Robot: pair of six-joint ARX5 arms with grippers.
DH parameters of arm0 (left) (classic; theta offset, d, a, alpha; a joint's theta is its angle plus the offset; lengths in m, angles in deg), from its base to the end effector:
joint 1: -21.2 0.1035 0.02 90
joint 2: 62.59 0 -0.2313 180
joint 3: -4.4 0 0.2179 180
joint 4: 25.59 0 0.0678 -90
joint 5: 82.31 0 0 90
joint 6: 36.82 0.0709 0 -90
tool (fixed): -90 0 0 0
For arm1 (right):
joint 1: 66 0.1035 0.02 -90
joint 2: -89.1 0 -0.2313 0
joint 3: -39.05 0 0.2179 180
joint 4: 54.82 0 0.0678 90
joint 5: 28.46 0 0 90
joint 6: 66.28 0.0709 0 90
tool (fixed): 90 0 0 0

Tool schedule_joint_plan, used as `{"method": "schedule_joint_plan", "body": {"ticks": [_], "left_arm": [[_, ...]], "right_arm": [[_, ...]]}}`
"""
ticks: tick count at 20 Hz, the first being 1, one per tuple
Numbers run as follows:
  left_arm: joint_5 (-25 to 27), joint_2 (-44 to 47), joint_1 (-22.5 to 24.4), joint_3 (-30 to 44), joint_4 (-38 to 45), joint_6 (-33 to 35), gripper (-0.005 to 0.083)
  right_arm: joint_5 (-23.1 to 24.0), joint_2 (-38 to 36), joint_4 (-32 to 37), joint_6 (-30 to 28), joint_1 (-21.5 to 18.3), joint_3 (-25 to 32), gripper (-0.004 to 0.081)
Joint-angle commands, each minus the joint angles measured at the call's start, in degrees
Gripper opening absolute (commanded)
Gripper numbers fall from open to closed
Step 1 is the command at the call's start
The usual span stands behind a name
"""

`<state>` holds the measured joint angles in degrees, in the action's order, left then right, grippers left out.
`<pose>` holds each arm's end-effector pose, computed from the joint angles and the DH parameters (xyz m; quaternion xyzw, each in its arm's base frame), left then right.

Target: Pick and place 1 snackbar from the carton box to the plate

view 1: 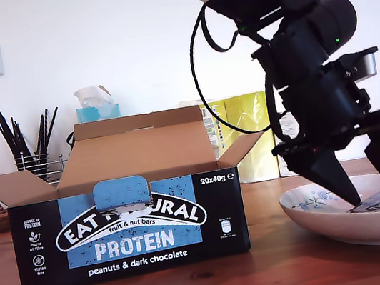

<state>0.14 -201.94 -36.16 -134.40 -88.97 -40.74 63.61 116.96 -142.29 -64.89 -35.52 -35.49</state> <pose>0.2478 -0.4042 0.1280 0.1983 0.4955 -0.4386 0.7231 0.0616 0.0333 0.2795 -0.0866 0.3373 0.2259 0.9098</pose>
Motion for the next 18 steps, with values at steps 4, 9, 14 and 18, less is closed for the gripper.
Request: {"method": "schedule_joint_plan", "body": {"ticks": [4,9,14,18], "left_arm": [[-2.56,1.11,-0.13,-10.54,-8.11,1.44,0.0222],[-4.09,1.46,-0.13,-19.15,-15.50,2.08,-0.0023],[-3.56,2.54,0.00,-19.74,-17.97,3.15,-0.0023],[-1.33,4.20,1.09,-19.74,-22.14,4.44,-0.0023]], "right_arm": [[0.04,-0.15,1.86,-0.37,0.22,-0.17,-0.0013],[0.04,-0.15,2.34,-0.39,0.22,-0.17,-0.0013],[0.04,-0.13,5.05,-1.44,0.22,-0.15,-0.0013],[0.09,0.02,5.14,-1.46,0.22,-0.15,-0.0013]]}}
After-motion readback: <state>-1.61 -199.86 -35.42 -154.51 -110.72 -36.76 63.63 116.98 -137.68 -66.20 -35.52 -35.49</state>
